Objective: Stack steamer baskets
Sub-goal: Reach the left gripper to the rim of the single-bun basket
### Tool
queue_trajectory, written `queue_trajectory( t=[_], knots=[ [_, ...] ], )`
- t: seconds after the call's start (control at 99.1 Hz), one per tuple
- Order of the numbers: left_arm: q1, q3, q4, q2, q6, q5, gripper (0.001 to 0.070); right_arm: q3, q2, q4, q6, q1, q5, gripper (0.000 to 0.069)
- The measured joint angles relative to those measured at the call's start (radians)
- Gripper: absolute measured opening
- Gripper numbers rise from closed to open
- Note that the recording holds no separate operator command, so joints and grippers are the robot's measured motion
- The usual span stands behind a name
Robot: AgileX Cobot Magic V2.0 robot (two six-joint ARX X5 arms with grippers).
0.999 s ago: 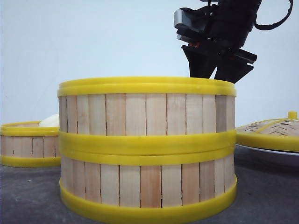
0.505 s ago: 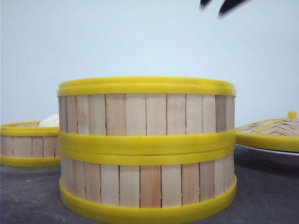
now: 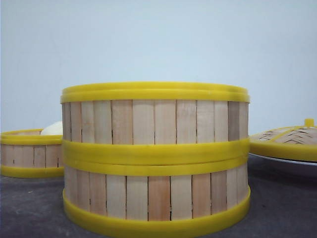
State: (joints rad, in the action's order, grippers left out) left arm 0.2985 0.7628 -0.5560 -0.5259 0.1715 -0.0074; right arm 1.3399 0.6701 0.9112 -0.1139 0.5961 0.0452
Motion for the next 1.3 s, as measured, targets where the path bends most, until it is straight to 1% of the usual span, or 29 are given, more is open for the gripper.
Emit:
queue_trajectory(
  t=[0.151,0.202,0.313,0.383,0.505,0.656,0.787,0.868,1.039,1.241,1.302],
  knots=[
    [-0.01,0.0,0.037,-0.103,0.0,-0.049,0.0468,0.0,-0.042,0.095,-0.014,0.0,-0.02,0.0292],
    [-0.021,0.0,0.055,-0.148,0.0,-0.059,0.0468,-0.002,-0.052,0.112,-0.018,0.0,-0.02,0.0292],
    [-0.062,0.0,0.106,-0.264,0.0,-0.1,0.0468,-0.024,-0.082,0.122,-0.031,0.0,-0.016,0.0292],
    [-0.101,0.002,0.129,-0.335,0.0,-0.101,0.0468,-0.041,-0.098,0.123,-0.041,0.0,-0.01,0.0292],
    [-0.162,0.039,0.127,-0.464,0.001,-0.101,0.0468,-0.07,-0.11,0.124,-0.047,0.0,-0.003,0.0292],
    [-0.21,0.118,0.127,-0.606,0.001,-0.1,0.0468,-0.092,-0.11,0.123,-0.048,0.0,-0.003,0.0292],
    [-0.216,0.159,0.13,-0.685,-0.001,-0.095,0.0468,-0.095,-0.11,0.11,-0.048,0.0,0.004,0.0292],
    [-0.216,0.174,0.134,-0.732,-0.012,-0.095,0.0468,-0.095,-0.11,0.095,-0.048,0.0,0.004,0.0292],
    [-0.216,0.177,0.15,-0.823,-0.024,-0.095,0.0468,-0.095,-0.11,0.086,-0.048,0.0,0.005,0.0292],
    [-0.228,0.177,0.212,-0.897,-0.024,-0.095,0.0468,-0.095,-0.11,0.081,-0.048,0.0,0.005,0.0292],
    [-0.234,0.177,0.228,-0.913,-0.024,-0.095,0.0458,-0.095,-0.11,0.08,-0.048,0.0,0.005,0.0292]
  ],
)
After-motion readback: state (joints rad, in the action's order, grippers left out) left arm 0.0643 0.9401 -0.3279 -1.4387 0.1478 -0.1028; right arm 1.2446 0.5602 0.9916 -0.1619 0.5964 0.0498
